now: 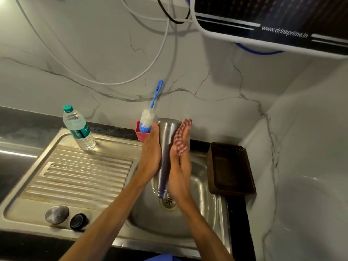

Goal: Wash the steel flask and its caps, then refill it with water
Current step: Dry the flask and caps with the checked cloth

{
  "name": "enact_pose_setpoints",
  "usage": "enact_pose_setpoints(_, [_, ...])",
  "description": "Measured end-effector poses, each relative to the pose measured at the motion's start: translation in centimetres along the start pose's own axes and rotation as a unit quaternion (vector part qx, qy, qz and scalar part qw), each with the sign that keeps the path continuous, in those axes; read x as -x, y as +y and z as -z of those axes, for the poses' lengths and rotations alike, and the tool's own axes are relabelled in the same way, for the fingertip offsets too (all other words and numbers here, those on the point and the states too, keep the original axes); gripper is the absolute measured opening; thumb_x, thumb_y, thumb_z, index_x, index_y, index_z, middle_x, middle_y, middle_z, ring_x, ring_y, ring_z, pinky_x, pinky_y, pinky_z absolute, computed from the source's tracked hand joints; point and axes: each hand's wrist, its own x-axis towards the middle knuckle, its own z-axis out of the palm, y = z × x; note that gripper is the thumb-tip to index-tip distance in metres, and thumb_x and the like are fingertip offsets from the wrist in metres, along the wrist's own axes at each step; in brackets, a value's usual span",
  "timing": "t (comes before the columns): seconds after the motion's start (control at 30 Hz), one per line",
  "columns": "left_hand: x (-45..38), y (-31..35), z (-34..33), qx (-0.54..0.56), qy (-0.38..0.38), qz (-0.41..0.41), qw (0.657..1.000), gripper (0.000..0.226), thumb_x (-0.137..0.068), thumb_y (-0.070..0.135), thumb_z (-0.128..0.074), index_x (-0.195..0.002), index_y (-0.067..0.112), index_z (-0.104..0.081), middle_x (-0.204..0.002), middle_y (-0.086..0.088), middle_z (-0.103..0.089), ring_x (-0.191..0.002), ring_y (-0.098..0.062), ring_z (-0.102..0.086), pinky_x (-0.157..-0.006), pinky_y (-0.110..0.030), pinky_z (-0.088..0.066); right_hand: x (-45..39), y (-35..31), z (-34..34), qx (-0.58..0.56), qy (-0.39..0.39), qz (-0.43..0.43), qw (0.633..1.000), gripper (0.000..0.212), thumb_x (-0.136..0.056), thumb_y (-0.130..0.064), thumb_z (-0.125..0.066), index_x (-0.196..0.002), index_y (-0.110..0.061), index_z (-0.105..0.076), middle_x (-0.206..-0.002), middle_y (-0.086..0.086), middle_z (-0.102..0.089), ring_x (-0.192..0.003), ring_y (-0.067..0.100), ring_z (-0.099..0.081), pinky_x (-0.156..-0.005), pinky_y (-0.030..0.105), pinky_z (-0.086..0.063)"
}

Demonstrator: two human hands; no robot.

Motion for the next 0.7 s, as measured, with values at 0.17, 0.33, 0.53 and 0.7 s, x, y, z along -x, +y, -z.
enact_pose_setpoints(0.17, [0.8,0.2,-0.3,0.016,-0.017,-0.006,1.000,0.077,-0.100,0.067,-0.030,-0.129,0.003,-0.062,-0.108,-0.021,-0.074,-0.101,-0.027,-0.075,-0.082,-0.021,-0.059,-1.7,-1.8,0.7,-0.018,-0.005,0.011,1.000,0.073,-0.091,-0.078,-0.049,-0.153,-0.041,-0.041,-0.149,-0.005,-0.056,-0.135,0.016,-0.057,-0.114,0.052,-0.046])
enact_pose_setpoints(0.33, [-1.4,3.1,0.7,0.001,0.013,-0.019,1.000,0.076,-0.098,0.077,-0.029,-0.119,0.014,-0.066,-0.100,-0.022,-0.074,-0.094,-0.034,-0.076,-0.089,-0.049,-0.063,2.8,-0.2,0.0,0.140,-0.100,0.198,0.965,0.061,-0.109,-0.046,-0.030,-0.162,-0.046,-0.001,-0.173,-0.008,0.007,-0.160,0.022,-0.001,-0.126,0.059,-0.013])
enact_pose_setpoints(0.53, [-4.0,5.9,3.6,0.014,0.015,0.011,1.000,0.095,-0.090,0.087,-0.033,-0.126,0.004,-0.063,-0.106,-0.035,-0.070,-0.092,-0.054,-0.070,-0.084,-0.064,-0.061,6.0,4.9,3.4,-0.005,-0.171,-0.024,0.985,0.049,-0.107,-0.041,-0.044,-0.152,-0.058,-0.034,-0.163,-0.010,-0.039,-0.145,0.016,-0.047,-0.111,0.053,-0.048])
enact_pose_setpoints(0.7, [-3.4,4.3,4.8,-0.033,0.031,0.022,0.999,0.094,-0.086,0.089,-0.032,-0.124,0.011,-0.065,-0.102,-0.027,-0.074,-0.087,-0.038,-0.076,-0.081,-0.054,-0.065,2.9,4.5,7.8,-0.192,-0.001,-0.232,0.954,0.032,-0.092,-0.037,-0.058,-0.117,-0.030,-0.077,-0.119,0.017,-0.073,-0.105,0.041,-0.069,-0.097,0.057,-0.056])
